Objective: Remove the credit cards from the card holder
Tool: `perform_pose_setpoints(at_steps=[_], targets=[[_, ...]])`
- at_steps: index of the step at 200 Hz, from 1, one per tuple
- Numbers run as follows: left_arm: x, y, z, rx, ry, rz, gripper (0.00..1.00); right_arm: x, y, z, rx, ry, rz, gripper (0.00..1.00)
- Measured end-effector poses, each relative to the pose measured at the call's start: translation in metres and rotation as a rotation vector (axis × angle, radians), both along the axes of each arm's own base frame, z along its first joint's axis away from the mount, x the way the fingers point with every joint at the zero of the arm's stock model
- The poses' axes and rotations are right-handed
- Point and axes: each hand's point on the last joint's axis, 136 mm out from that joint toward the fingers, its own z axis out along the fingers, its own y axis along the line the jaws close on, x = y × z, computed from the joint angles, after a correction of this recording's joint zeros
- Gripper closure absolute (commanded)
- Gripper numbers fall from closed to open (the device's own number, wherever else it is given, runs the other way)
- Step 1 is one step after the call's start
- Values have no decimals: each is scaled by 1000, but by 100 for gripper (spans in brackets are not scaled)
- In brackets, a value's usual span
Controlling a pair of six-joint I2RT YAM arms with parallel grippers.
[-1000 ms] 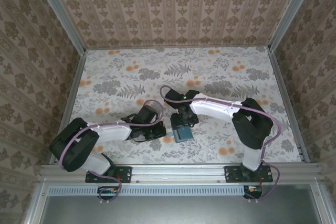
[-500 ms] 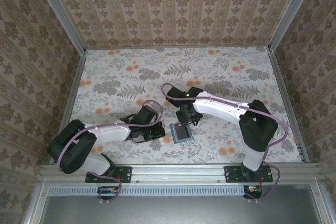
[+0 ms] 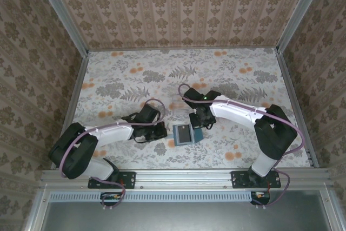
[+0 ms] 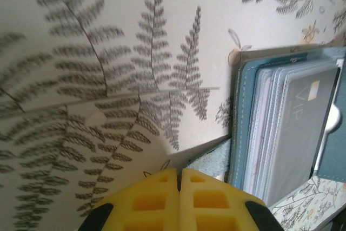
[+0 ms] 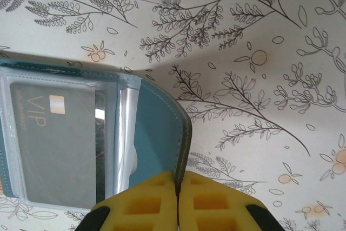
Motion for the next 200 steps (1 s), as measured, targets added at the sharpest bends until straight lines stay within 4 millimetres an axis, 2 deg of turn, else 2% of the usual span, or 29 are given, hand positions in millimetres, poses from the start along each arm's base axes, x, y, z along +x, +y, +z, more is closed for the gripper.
perform_pose_setpoints(at_steps=[37, 71, 78, 92, 125, 146, 165, 200], targets=[[17, 7, 3, 29, -10, 1, 95, 8, -3, -9, 62, -9, -44, 92], [25, 11, -6, 51, 5, -14, 94, 18, -3, -12, 103, -26, -74, 91], [26, 12, -8, 54, 11, -17, 92, 19, -3, -12, 107, -28, -77, 88], [27, 12, -8, 60, 13, -28, 88, 20, -3, -13, 111, -31, -86, 75], [27, 13, -9, 76, 17, -46, 87, 17, -10, -20, 82, -30, -90, 58], [26, 13, -9, 80, 14, -54, 87, 17, -18, -26, 42, -36, -99, 40], [26, 14, -9, 87, 14, -61, 87, 17, -23, -33, -2, -37, -92, 36], [26, 14, -10, 135, 21, -96, 86, 13, -27, -45, -83, -33, -74, 34]])
